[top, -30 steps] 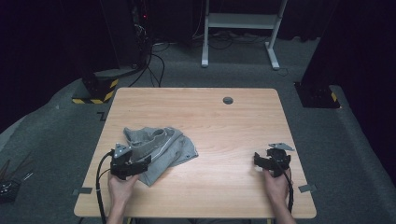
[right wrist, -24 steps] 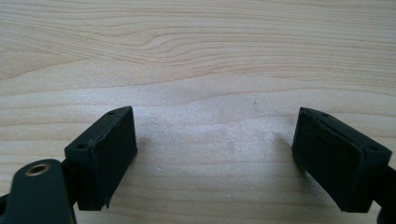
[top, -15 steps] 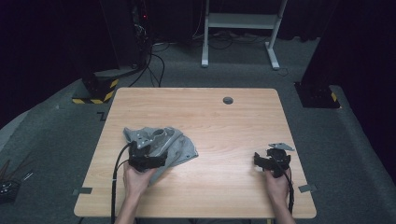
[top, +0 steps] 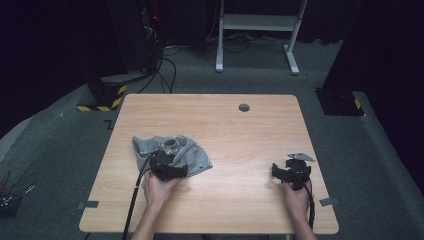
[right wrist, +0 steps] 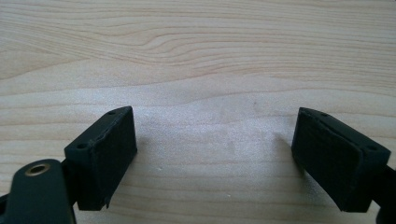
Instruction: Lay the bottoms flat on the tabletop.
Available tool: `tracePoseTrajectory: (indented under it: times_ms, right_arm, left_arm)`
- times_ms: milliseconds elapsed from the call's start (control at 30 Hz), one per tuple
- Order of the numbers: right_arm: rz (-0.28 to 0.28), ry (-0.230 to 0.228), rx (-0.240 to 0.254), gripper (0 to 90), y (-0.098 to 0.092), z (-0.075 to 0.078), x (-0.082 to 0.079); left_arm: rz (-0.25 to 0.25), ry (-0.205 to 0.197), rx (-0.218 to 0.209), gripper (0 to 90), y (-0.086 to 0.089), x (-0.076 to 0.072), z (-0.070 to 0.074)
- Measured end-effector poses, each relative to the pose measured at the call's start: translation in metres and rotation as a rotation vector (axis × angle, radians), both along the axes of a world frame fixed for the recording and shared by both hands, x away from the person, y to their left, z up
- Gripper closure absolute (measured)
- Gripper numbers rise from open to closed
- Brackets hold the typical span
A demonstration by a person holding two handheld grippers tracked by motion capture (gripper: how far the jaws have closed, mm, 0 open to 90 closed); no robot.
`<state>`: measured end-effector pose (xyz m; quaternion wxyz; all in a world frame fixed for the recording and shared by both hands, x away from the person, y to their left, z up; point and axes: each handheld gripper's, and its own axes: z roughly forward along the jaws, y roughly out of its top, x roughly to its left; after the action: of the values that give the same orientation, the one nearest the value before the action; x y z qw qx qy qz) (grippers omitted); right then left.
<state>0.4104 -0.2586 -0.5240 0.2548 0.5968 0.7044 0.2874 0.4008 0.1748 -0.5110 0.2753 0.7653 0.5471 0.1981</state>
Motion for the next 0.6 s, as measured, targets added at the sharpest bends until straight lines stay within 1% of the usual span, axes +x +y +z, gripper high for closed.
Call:
tracePoseTrajectory:
  times_ms: [67, 133, 233, 300, 333, 367, 433, 533, 567, 600]
  right_arm:
    - [0.002, -0.001, -0.001, 13.9, 0.0001, 0.0, 0.0004]
    - [0.001, 0.003, 0.002, 13.9, 0.0008, 0.0, 0.0007]
    - [0.007, 0.002, 0.0, 13.9, 0.001, 0.0, 0.0007]
    - [0.007, 0.003, 0.001, 13.9, 0.0011, 0.0, 0.0005]
    - [0.007, 0.002, 0.001, 13.9, 0.0011, 0.0, 0.0005]
    - [0.008, 0.003, 0.001, 13.9, 0.0011, 0.0, 0.0004]
    - [0.013, 0.002, 0.0, 13.9, 0.0011, 0.0, 0.0001]
    - [0.013, 0.003, 0.002, 13.9, 0.0013, 0.0001, 0.0]
    - [0.016, 0.002, 0.001, 13.9, 0.0012, 0.0001, 0.0]
    - [0.017, 0.002, 0.0, 13.9, 0.0013, 0.0001, 0.0]
  left_arm:
    - [0.005, 0.0, -0.01, 14.7, 0.0012, -0.0013, 0.0005]
    - [0.006, -0.002, -0.007, 17.8, 0.0026, -0.002, 0.0015]
    - [0.005, -0.02, -0.013, 27.3, 0.003, -0.0035, 0.0013]
    - [-0.001, -0.031, -0.018, 36.8, 0.0033, -0.0031, 0.0016]
    - [-0.011, -0.036, -0.027, 40.8, 0.0038, -0.0029, 0.0016]
    - [-0.015, -0.039, -0.037, 47.9, 0.0037, -0.0027, 0.0016]
    - [-0.032, -0.033, -0.042, 56.8, 0.0043, -0.0013, 0.0031]
    - [-0.046, -0.035, -0.06, 65.2, 0.0051, -0.0008, 0.0041]
    - [-0.051, -0.036, -0.062, 66.7, 0.006, -0.0006, 0.0044]
    - [-0.056, -0.036, -0.074, 68.1, 0.0066, -0.0006, 0.0049]
